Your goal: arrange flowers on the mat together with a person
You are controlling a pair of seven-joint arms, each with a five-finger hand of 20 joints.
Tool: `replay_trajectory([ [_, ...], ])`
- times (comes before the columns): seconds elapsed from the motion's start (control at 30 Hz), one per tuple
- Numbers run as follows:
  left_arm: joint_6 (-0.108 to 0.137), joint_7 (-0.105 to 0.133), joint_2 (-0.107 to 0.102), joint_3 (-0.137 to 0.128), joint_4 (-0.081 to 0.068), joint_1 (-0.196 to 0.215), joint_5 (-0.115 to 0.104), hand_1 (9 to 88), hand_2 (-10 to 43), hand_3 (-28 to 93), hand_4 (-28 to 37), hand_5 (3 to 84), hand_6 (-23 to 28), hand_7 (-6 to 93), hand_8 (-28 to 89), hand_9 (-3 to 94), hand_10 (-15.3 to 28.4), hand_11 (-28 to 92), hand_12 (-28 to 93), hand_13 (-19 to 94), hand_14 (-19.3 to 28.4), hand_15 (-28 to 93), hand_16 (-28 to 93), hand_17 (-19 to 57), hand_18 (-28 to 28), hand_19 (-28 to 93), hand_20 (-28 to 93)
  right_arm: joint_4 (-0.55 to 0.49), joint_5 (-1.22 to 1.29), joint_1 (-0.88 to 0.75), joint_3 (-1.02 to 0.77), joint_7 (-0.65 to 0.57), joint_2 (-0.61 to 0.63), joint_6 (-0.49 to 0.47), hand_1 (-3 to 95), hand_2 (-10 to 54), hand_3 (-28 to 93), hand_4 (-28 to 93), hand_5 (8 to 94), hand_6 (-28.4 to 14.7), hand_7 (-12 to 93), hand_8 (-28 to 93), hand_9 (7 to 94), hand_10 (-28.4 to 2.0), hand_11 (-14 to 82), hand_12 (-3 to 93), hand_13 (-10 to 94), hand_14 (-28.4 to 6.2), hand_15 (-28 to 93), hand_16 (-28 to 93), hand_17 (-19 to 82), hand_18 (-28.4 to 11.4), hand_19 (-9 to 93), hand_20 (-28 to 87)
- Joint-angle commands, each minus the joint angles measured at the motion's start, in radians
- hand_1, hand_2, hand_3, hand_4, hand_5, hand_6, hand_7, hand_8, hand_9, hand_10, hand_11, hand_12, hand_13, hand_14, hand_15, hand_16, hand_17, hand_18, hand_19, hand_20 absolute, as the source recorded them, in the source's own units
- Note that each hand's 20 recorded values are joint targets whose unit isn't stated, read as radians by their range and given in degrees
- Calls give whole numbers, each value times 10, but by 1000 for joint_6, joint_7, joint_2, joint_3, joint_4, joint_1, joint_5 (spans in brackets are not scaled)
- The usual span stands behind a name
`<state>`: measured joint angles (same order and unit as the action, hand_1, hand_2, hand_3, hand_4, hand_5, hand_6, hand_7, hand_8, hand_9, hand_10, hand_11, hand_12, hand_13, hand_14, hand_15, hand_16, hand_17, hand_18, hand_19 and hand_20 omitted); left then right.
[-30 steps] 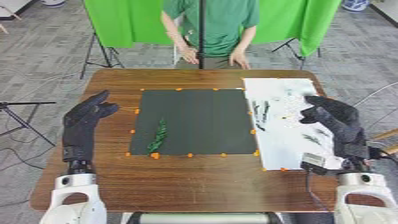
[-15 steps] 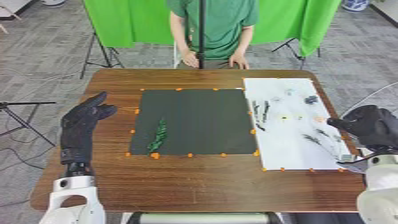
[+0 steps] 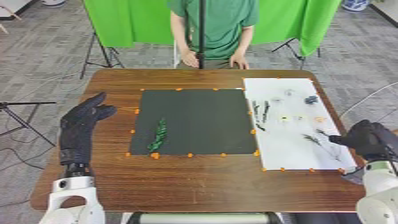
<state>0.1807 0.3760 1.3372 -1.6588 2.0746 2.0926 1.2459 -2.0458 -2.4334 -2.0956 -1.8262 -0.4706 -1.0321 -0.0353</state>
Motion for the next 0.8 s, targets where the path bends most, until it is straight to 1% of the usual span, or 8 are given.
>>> replay_trajectory([
  [0.03,7,-9,3,-3,1,11,-5,281,-14,678,-179,524,29,140,-61,576,155,218,153,494,188,246,-12,147,140,151,230,21,-23,-17,29,-15,9,-37,373,-95,574,-283,690,-19,212,-63,707,-151,348,345,646,-140,690,312,278,-233,649,494],
  [0.37,3,-7,1,-3,-1,9,-6,282,-15,678,-178,524,29,139,-60,575,156,219,153,494,188,246,-12,147,141,152,230,78,-103,-4,91,-36,33,17,399,-95,572,-283,707,-11,227,-60,721,-142,362,352,667,-129,696,320,288,-232,654,492],
  [0.53,5,-8,2,-2,1,13,-6,282,-14,677,-179,524,29,140,-61,575,155,219,153,494,188,245,-12,147,140,152,230,95,-102,-8,107,-30,37,72,471,-95,535,-282,732,-2,241,-38,746,-130,375,357,692,-117,702,321,297,-226,652,484],
  [0.57,5,-7,2,-2,2,14,-5,282,-15,678,-178,524,29,139,-61,575,155,219,153,494,188,245,-12,147,141,152,230,98,-103,-6,111,-30,37,86,509,-95,494,-282,742,-1,237,34,762,-124,378,357,705,-113,703,323,301,-224,650,481],
  [0.6,4,-8,3,-2,2,14,-5,281,-15,678,-178,524,30,139,-61,574,155,219,153,494,188,246,-12,147,141,153,230,99,-100,-6,114,-32,38,100,605,-95,293,-181,761,0,216,105,770,-116,393,364,717,-113,703,329,302,-228,650,482],
  [0.63,5,-9,3,-2,3,15,-6,282,-14,678,-179,524,30,139,-61,575,155,219,153,494,188,246,-12,147,141,153,230,99,-91,-5,115,-29,38,114,724,-95,0,16,774,2,220,138,789,-110,390,360,729,-108,705,331,307,-224,646,479],
  [0.67,6,-11,2,-2,3,14,-5,281,-14,678,-179,524,29,139,-61,576,155,219,153,494,188,245,-12,147,141,152,229,100,-81,-2,117,-26,38,128,807,-95,-186,158,792,7,230,162,808,-102,381,381,745,-101,708,333,312,-219,643,476],
  [0.8,8,-8,-1,-1,5,18,-7,281,-14,678,-179,524,29,140,-60,574,155,220,153,494,188,245,-12,147,141,153,230,104,-40,5,121,-19,39,150,883,-95,-282,288,833,17,249,177,868,-82,339,457,778,-90,722,343,331,-211,639,470],
])
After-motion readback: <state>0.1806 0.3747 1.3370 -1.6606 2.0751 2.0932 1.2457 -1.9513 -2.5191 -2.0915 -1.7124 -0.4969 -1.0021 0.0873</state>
